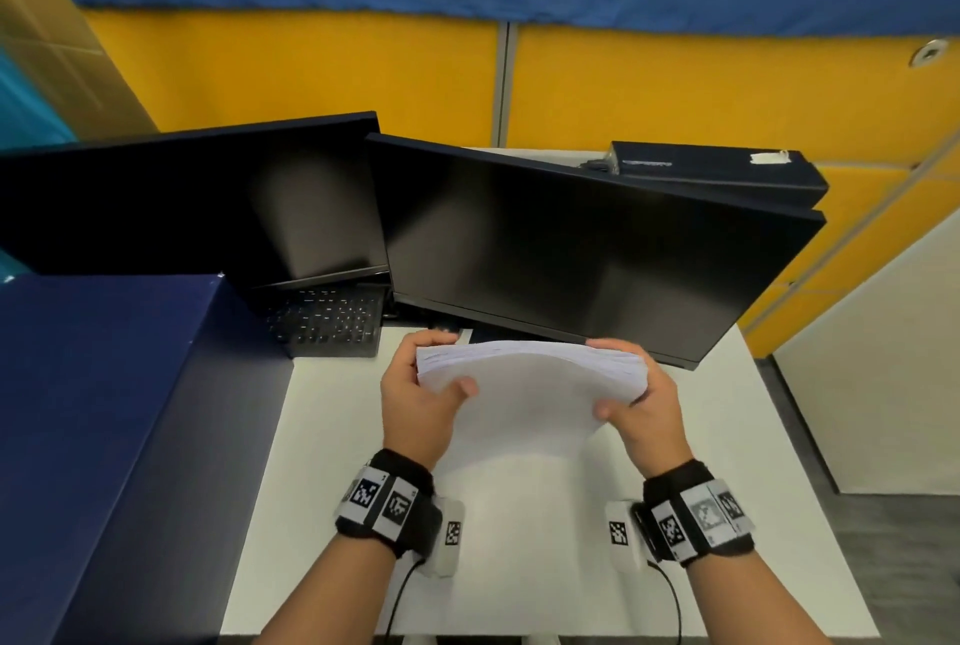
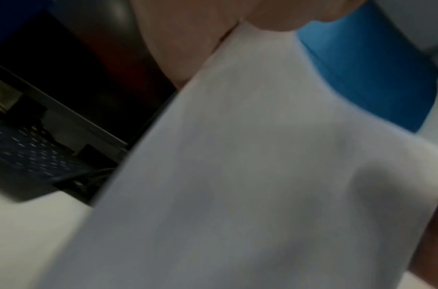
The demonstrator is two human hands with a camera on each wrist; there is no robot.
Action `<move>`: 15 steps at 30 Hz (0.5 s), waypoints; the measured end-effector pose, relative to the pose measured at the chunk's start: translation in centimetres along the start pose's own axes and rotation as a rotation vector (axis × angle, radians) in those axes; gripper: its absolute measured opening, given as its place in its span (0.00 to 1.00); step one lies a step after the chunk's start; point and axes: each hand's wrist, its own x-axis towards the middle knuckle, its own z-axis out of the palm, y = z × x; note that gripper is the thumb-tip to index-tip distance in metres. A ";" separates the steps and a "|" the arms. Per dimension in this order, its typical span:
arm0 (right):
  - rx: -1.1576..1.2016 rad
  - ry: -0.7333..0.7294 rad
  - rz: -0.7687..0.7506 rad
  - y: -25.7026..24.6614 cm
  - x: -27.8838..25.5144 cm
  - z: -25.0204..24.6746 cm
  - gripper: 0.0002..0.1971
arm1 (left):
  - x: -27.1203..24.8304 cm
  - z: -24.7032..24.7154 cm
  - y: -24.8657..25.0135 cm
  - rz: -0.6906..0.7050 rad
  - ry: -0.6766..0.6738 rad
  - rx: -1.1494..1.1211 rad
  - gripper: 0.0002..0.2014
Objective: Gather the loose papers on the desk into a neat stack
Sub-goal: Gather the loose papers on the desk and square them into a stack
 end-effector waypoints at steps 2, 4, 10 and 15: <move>-0.046 -0.016 0.118 1.8 -0.3 -0.4 0.23 | 0.0 -0.8 -1.8 -0.140 -0.124 0.044 0.23; -0.079 -0.011 0.211 3.9 -0.5 -0.2 0.20 | -0.4 -1.1 -4.2 -0.292 -0.172 0.109 0.18; -0.156 0.057 0.375 6.9 0.3 1.0 0.06 | 0.5 -1.4 -9.2 -0.399 -0.171 0.257 0.06; -0.118 0.060 0.401 5.4 1.4 1.1 0.04 | 1.2 -2.1 -7.4 -0.165 -0.146 0.450 0.14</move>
